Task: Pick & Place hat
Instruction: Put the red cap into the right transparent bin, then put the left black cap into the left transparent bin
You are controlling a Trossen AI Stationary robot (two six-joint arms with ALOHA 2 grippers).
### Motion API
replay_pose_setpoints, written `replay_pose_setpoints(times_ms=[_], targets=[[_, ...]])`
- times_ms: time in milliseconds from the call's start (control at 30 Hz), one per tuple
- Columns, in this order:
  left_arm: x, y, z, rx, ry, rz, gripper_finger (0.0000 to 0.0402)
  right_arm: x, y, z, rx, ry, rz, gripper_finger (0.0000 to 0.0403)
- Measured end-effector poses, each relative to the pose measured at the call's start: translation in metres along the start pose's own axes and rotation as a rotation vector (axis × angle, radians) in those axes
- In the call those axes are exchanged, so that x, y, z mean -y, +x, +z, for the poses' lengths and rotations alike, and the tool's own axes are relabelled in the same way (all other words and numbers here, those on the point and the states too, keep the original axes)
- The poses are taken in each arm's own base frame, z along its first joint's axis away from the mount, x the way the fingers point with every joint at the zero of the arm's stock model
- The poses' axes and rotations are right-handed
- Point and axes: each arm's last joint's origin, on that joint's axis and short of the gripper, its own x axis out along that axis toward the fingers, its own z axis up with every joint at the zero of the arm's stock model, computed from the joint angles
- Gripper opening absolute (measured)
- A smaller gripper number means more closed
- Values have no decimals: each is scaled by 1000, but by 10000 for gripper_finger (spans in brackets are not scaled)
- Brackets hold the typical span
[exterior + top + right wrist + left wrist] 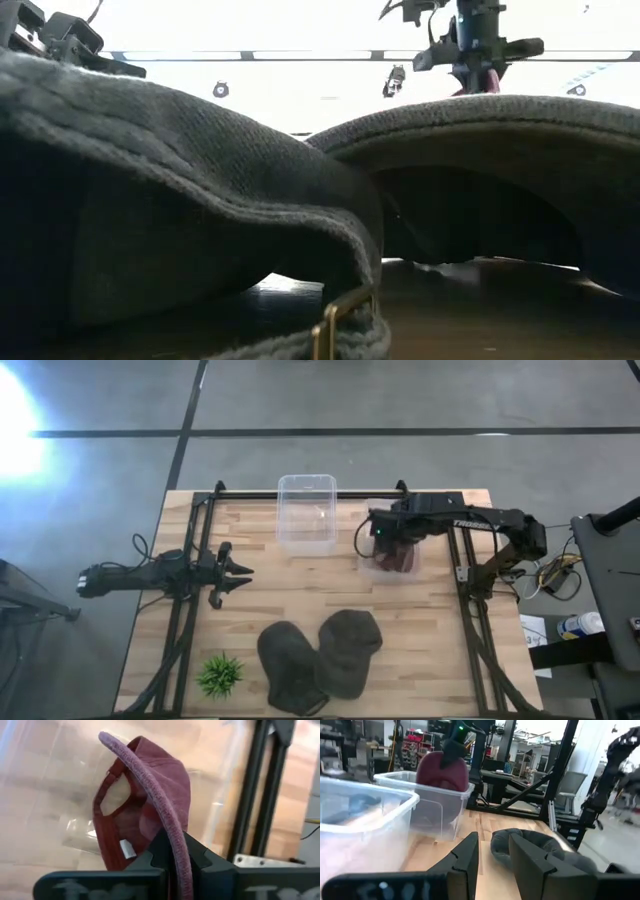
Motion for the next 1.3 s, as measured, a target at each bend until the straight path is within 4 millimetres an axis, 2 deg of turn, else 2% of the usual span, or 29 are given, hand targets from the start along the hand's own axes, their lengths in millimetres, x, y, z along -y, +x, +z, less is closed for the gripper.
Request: replay_pose_setpoints(times_ms=[100,167,300,400,567,667,800,900,1033,1300], targets=[[0,0,0,1,-141,0,104,-4,9,-2,0,1,4,16],[0,0,0,3,-317,-1,104,-7,13,-2,15,5,15,31],[0,0,1,7,-779,-3,104,-11,16,-3,28,13,48,94],[-1,0,1,30,-963,23,104,-17,13,-2,49,48,98,150],[-1,0,1,45,-974,39,104,-29,-19,-4,167,-12,232,224],[-3,0,3,93,-988,74,104,-29,-43,-8,246,-70,269,245],[-3,-1,10,211,-1163,67,103,-28,-74,-14,279,-91,364,261],[2,-3,23,242,-1010,-78,103,-27,-94,-21,320,-100,427,269],[12,-3,40,108,-848,-145,103,-27,-108,-32,322,-106,485,274],[39,10,87,-235,-386,-175,103,-48,-100,-74,189,-183,508,273]])
